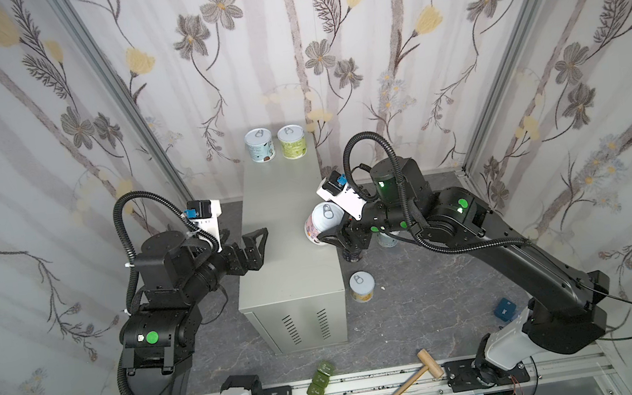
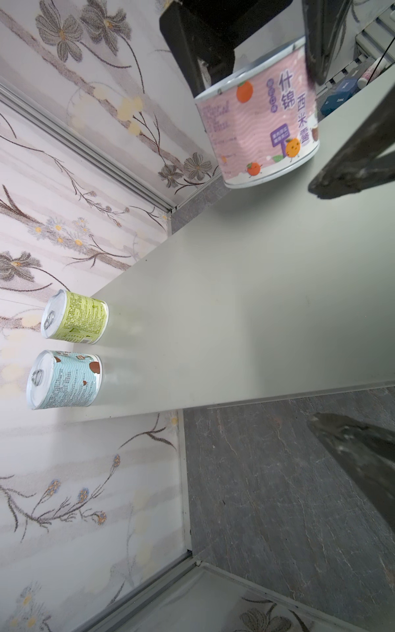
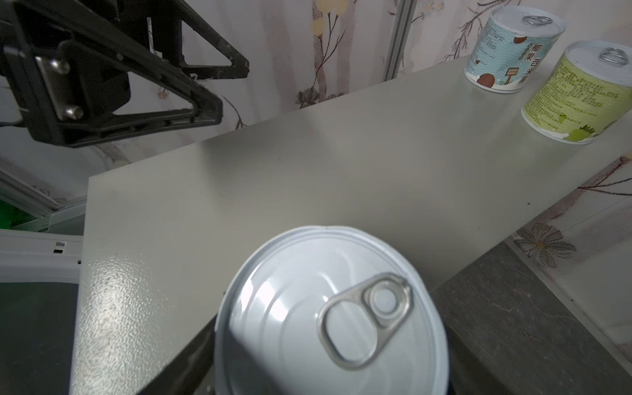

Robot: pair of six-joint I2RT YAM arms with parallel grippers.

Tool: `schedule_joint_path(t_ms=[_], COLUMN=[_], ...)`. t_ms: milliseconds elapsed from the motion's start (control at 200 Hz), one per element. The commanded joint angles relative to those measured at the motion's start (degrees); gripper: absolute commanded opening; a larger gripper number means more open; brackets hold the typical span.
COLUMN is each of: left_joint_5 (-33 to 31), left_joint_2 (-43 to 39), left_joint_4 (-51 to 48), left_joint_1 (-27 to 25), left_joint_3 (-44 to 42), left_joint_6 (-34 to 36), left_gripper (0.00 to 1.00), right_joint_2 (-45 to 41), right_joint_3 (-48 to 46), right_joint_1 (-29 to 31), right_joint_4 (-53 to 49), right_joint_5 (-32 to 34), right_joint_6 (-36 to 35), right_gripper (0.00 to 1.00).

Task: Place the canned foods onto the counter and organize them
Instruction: 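Grasp the pink-labelled can with the right gripper and lift it onto the cabinet, then close the left gripper on the pink can while the right gripper opens and withdraws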

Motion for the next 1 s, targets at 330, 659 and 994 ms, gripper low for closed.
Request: schedule_joint_path(t_ms=[330,659,994], left_joint_5=[0.23,0.67,10.79], left_joint_2=[-1.95,-2.67,-2.54], left_joint_4=[0.59,0.69,2.3], left_joint_1=[0.1,0.06,-0.03], left_joint_3=[-0.88,-1.64,-2.8], left_joint_6=[1.24,1.0,0.35], left_gripper=[1.0,1.0,1.0], right_joint_2=[9.25,15.04,13.14], right_joint_3=[8.66,14.71,14.8], right_joint_1=[1.58,2.4,2.08], right_joint_4=[-0.03,0.54,3.44], right_joint_5=[-2.04,-3.21,-2.73], right_joint_6=[-0.21,0.65,2.01], right_gripper=[0.74,0.83,0.87])
